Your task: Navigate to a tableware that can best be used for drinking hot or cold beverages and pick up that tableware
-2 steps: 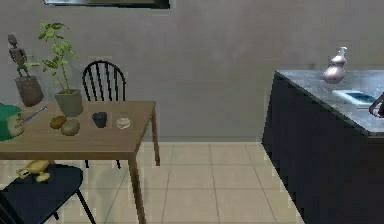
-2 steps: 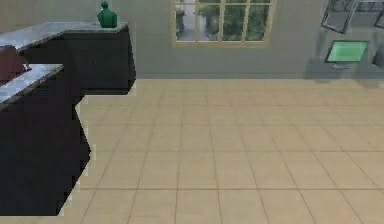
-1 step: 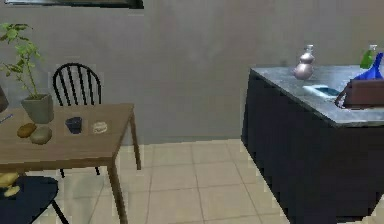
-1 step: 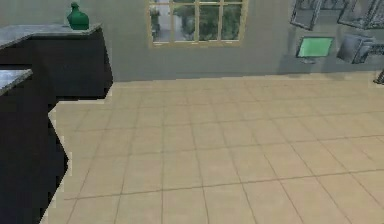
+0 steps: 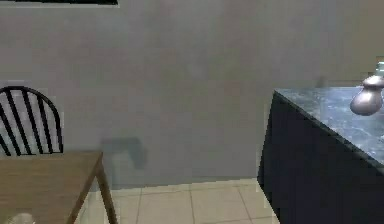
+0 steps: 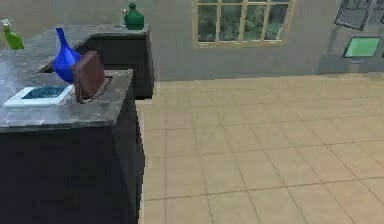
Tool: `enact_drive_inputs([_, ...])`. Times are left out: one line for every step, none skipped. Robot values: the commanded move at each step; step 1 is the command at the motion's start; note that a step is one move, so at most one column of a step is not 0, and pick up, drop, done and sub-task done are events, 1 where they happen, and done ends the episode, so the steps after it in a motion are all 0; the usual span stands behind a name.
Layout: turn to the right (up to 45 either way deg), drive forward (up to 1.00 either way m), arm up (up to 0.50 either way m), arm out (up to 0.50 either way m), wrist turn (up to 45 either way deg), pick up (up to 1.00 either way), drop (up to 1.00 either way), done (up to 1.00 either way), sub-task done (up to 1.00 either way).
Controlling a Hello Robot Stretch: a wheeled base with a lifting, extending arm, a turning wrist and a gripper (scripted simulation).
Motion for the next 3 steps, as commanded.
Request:
enact_drive_inputs([-45.0,0.0,0.0,0.0,0.0,0.0,0.0,0.0,0.0])
enact_drive_inputs([-45.0,0.0,0.0,0.0,0.0,0.0,0.0,0.0,0.0])
enact_drive_inputs([-45.0,0.0,0.0,0.0,0.0,0.0,0.0,0.0,0.0])
